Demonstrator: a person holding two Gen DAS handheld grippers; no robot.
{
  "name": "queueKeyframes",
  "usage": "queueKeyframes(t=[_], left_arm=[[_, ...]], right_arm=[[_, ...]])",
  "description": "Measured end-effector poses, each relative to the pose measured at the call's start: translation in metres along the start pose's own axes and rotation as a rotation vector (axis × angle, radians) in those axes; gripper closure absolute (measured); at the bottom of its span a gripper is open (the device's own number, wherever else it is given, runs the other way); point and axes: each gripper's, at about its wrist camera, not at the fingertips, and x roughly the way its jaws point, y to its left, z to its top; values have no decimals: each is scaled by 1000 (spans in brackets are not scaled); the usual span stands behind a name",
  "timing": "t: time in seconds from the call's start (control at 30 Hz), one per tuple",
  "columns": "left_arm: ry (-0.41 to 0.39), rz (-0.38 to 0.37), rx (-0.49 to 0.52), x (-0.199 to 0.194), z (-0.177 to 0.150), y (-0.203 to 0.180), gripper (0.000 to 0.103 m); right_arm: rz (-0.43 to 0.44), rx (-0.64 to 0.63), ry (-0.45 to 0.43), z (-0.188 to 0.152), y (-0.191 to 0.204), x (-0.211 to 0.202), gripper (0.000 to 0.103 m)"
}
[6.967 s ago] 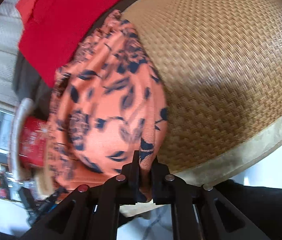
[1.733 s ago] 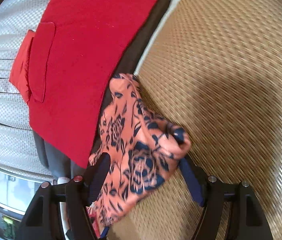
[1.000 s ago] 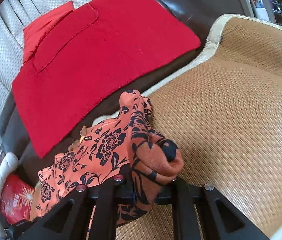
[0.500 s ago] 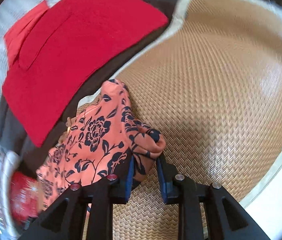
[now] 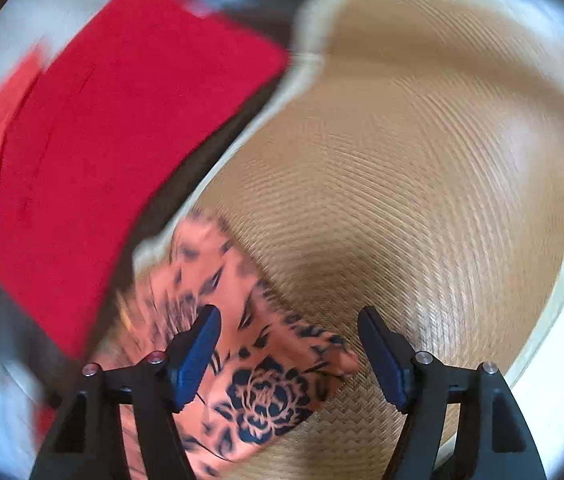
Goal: Fold small clothes
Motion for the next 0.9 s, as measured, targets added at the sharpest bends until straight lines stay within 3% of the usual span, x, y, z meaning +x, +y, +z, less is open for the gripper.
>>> queueKeyframes(t=[0.07,0.1,0.13,0.2,0.27,0.33,0.37,0.4,0.43,0.5,0.53,0.57,0.6,0.73,0.8,0.9], left_arm=[[1,9,20,3,1,-4,43],[-2,9,18,1,1,-4,51],[-5,11,18,2,2,-5,66],[-9,17,30,1,3,-8,70],[-20,17,46,0,3,-12,72],[-21,24,67,0,4,-14,72],[-19,23,72,2,4,-15,70],[-13,27,73,4,4,-15,61],[-5,27,70,6,3,-13,46],[25,18,59,13,3,-9,43],[30,6,64,14,4,-9,44],[27,9,73,15,5,-9,50],[22,22,89,15,7,-10,70],[8,34,133,12,7,-15,78],[-34,37,206,6,3,-30,78],[-117,72,402,-3,-12,-65,79]], right_arm=[[28,-40,-30,2,5,-6,28],[50,-119,-43,-3,21,-7,28],[86,-197,-27,-13,40,-5,29],[170,-331,60,-37,79,8,33],[172,-507,193,-79,131,35,55],[153,-618,271,-115,167,61,66],[158,-649,291,-130,183,74,66],[158,-655,289,-140,195,87,66],[160,-647,292,-143,201,95,66],[137,-623,321,-152,205,126,66],[86,-646,334,-159,203,144,67],[103,-677,294,-161,203,141,68],[93,-708,287,-162,206,139,68],[40,-767,395,-160,224,136,65],[101,-724,453,-148,233,130,65],[210,-711,526,-139,262,121,65]])
